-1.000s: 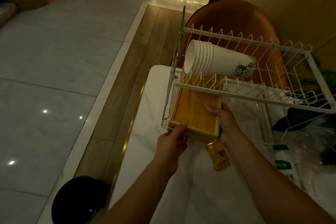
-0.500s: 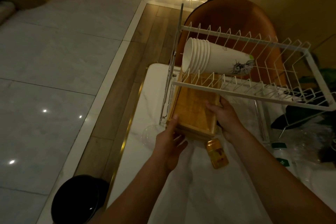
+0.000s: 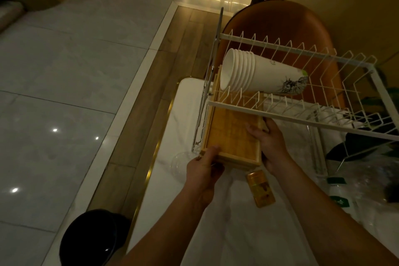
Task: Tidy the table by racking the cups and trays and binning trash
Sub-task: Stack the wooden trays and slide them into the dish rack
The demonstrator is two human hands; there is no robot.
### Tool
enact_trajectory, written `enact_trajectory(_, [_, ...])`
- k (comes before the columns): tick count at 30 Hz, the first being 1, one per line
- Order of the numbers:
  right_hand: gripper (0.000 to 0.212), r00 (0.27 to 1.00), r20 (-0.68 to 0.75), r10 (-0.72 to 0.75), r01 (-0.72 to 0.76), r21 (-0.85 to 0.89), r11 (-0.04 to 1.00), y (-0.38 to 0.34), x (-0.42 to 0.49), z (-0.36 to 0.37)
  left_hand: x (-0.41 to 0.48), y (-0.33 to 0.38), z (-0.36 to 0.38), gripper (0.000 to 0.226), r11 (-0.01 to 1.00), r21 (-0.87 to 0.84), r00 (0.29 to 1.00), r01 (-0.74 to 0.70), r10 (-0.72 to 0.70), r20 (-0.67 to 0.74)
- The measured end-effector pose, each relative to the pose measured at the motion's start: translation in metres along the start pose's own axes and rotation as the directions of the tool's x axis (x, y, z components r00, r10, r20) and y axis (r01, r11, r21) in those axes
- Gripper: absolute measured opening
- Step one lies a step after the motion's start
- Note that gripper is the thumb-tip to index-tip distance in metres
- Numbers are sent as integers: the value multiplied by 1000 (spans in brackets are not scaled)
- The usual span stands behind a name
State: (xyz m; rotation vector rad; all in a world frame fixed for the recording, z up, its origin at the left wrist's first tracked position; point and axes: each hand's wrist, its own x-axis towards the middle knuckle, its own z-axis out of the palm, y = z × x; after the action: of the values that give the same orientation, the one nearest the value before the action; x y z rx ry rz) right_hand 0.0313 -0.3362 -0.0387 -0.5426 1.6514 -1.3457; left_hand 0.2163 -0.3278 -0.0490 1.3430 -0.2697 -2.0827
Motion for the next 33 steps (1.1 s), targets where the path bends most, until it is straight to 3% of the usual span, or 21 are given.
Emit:
enact_trajectory(2, [48, 1000, 1, -10, 10, -25, 1000, 0, 1, 1, -1, 0, 0, 37, 1000, -11, 1000, -7, 7, 1])
enact_trajectory(6, [45, 1000, 29, 8, -7, -43, 999, -4, 7, -3, -3, -2, 0, 69, 1000, -14, 1000, -25, 25, 15])
enact_trajectory(8, [43, 998, 59, 30, -28, -32, 999, -7, 9, -4, -4, -3, 0, 73, 999, -24, 999, -31, 31, 27])
enact_trajectory(18, [52, 999, 48, 15, -10, -106, 994, 11, -10, 2, -2, -2, -2, 25, 997, -81, 999, 0, 4, 54])
enact_trajectory(27, [37, 997, 69, -34, 44, -156, 987, 7, -6, 7, -2, 3, -5, 32, 997, -74, 999, 7, -4, 52])
enact_trajectory(33, [56, 997, 60, -43, 55, -206, 977, 10, -6, 8, -4, 6, -5, 46, 997, -72, 998, 14, -9, 66])
